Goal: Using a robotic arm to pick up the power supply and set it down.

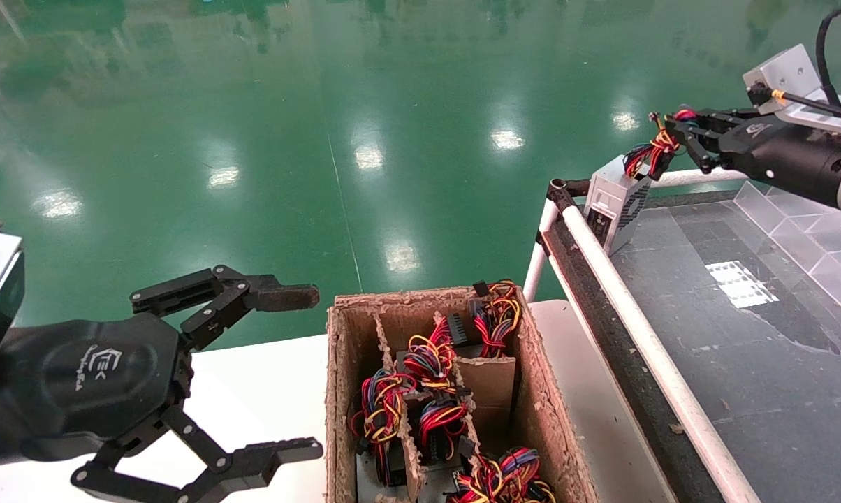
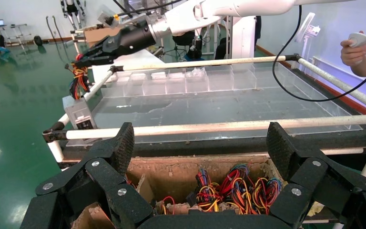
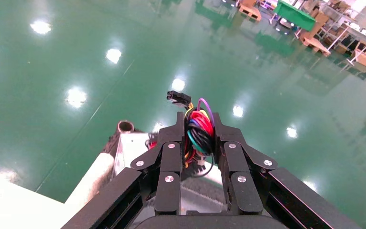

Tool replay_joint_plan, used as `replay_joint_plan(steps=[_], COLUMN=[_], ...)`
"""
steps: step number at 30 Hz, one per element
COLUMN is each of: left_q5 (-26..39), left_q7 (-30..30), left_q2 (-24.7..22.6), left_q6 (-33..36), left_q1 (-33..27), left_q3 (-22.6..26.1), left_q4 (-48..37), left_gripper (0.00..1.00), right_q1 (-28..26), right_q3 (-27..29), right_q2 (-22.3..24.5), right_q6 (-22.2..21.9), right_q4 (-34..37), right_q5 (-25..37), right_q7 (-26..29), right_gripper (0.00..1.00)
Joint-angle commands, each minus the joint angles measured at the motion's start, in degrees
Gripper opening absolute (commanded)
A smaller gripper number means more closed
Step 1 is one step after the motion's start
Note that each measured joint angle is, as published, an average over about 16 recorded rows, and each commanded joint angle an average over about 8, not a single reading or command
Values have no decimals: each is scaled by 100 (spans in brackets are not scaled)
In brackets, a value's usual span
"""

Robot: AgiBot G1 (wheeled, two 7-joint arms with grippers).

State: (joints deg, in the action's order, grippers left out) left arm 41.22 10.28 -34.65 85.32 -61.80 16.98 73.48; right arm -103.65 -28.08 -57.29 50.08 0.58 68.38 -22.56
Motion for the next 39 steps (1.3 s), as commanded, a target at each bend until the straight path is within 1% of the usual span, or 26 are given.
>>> replay_joint_plan(steps=[1,3,4,28,39], left_q5=[0,-1,-1,-6,-8], left_q7=[0,-1,-1,-5,-6], left_q2=[0,1,1,4,5], left_q6=[0,-1,-1,-4,-6], left_q1=[0,0,0,-2,-2], left_q3=[1,1,2,9,12], left_q4=[0,0,0,0,-1], left_gripper=[100,100,100,100,100], right_q1=[29,28,27,-135,-261], right_q3=[-10,-7,-5,-78,53], right_q2=[23,38,45,78,77], right_q6=[16,13,12,16,214], right_q4=[0,-9,-13,-85,-150], right_q5=[15,10,8,110,-80], right_q7=[3,14,19,73,201], right_gripper=[66,91,100,100,100])
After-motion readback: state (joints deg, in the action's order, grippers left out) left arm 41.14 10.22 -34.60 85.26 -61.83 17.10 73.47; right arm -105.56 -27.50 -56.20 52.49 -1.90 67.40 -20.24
